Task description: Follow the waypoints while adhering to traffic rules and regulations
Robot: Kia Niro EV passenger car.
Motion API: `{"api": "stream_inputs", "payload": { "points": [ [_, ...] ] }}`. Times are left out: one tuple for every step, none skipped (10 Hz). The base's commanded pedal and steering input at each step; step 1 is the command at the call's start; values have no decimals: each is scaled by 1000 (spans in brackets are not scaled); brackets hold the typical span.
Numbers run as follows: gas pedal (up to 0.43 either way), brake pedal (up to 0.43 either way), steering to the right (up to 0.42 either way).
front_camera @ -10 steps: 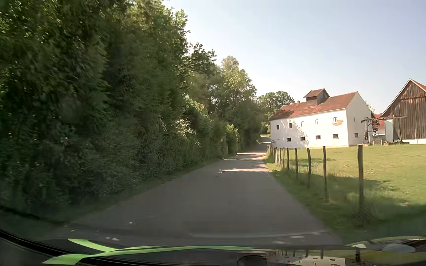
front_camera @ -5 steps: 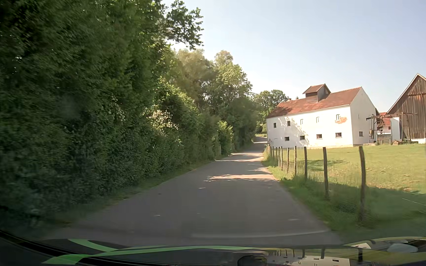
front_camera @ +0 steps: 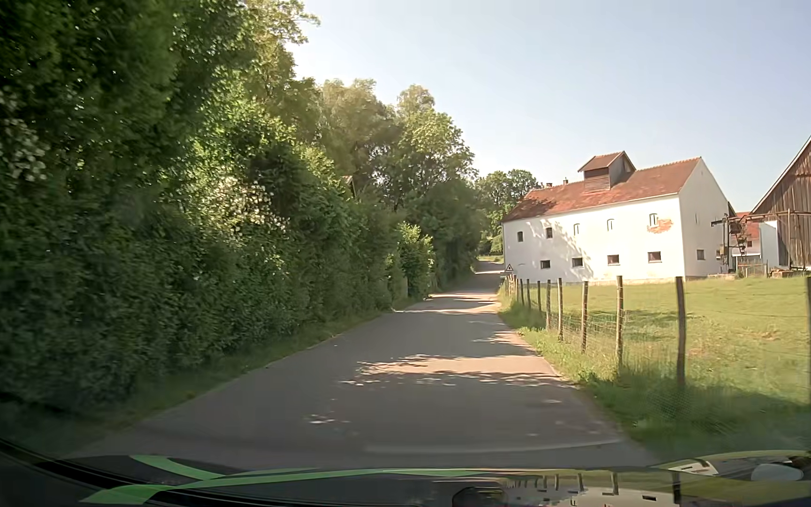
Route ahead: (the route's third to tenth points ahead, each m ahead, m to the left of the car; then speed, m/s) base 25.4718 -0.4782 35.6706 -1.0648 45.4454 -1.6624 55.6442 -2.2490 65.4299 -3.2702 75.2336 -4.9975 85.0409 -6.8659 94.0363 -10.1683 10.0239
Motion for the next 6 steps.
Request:
{"api": "stream_inputs", "payload": {
  "points": [
    [138, 0, 9],
    [138, 0, 8],
    [138, 0, 9],
    [138, 0, 7],
    [138, 0, 7],
    [138, 0, 7]
  ]
}}
